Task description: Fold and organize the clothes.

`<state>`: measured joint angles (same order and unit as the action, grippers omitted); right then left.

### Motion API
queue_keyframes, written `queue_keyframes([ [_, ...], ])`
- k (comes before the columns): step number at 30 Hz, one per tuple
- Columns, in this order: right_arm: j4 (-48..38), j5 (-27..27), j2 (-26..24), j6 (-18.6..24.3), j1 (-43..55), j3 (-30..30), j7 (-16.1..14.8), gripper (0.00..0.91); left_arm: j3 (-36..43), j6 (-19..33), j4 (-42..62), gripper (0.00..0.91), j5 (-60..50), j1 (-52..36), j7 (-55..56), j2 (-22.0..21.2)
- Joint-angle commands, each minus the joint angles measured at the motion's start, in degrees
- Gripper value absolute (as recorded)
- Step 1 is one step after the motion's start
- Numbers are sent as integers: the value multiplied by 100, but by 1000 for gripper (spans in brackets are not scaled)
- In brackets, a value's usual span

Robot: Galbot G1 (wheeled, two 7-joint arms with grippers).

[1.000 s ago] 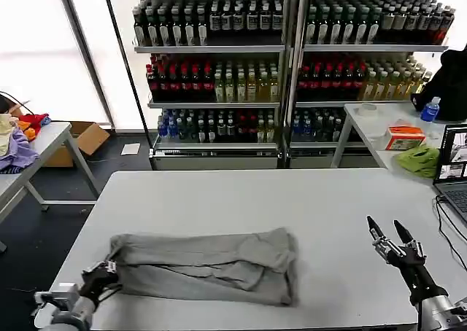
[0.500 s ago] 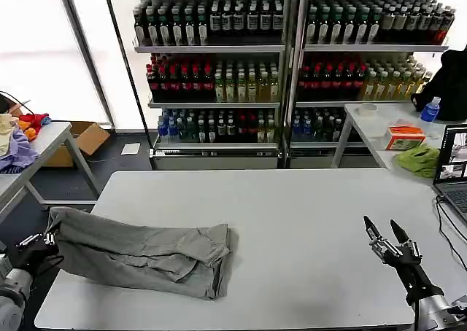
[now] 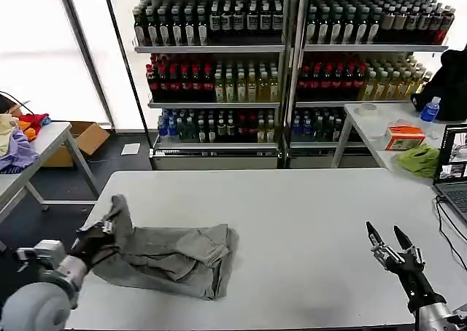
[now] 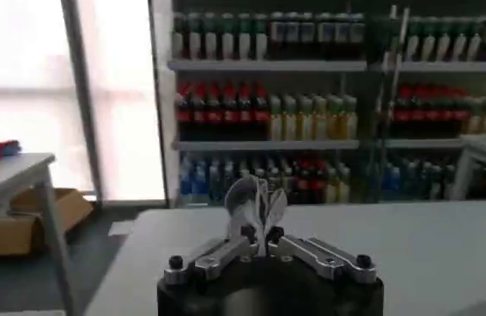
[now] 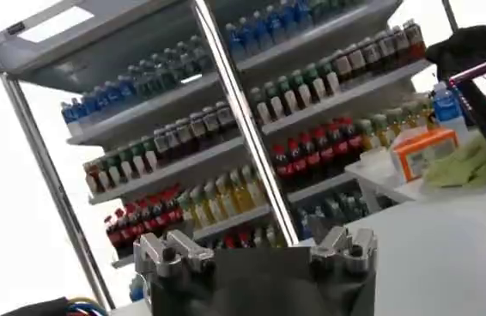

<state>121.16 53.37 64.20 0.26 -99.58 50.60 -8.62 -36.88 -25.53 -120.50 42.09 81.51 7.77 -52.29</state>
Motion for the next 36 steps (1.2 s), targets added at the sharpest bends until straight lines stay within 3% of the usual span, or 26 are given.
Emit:
queue_keyframes([
  [1, 23, -170, 74, 48, -62, 14, -20, 907, 2377, -106, -174, 0, 187, -599, 535, -29],
  [6, 29, -217, 109, 43, -55, -1, 31, 907, 2777, -90, 35, 0, 251, -817, 599, -208],
  [17, 70, -271, 184, 32, -130, -29, 58, 907, 2988, -100, 252, 10, 287, -964, 912, -1025],
  [18, 84, -279, 191, 19, -128, -40, 55, 907, 2984, -98, 298, 50, 272, -968, 873, -1047],
  [19, 94, -294, 195, -8, -130, -42, 55, 907, 2978, -116, 325, 806, 256, -968, 845, -1051],
  [20, 117, -287, 193, -60, -134, -43, 69, 907, 2966, -139, 375, 907, 231, -966, 789, -1066],
  [28, 192, -287, 126, -87, -253, -14, 105, 907, 2599, 112, 241, 907, 1069, -1304, 1083, -1516],
  [36, 246, -271, 119, -199, -96, -106, 137, 907, 1724, 84, -873, 907, 1857, -941, 909, -1288],
])
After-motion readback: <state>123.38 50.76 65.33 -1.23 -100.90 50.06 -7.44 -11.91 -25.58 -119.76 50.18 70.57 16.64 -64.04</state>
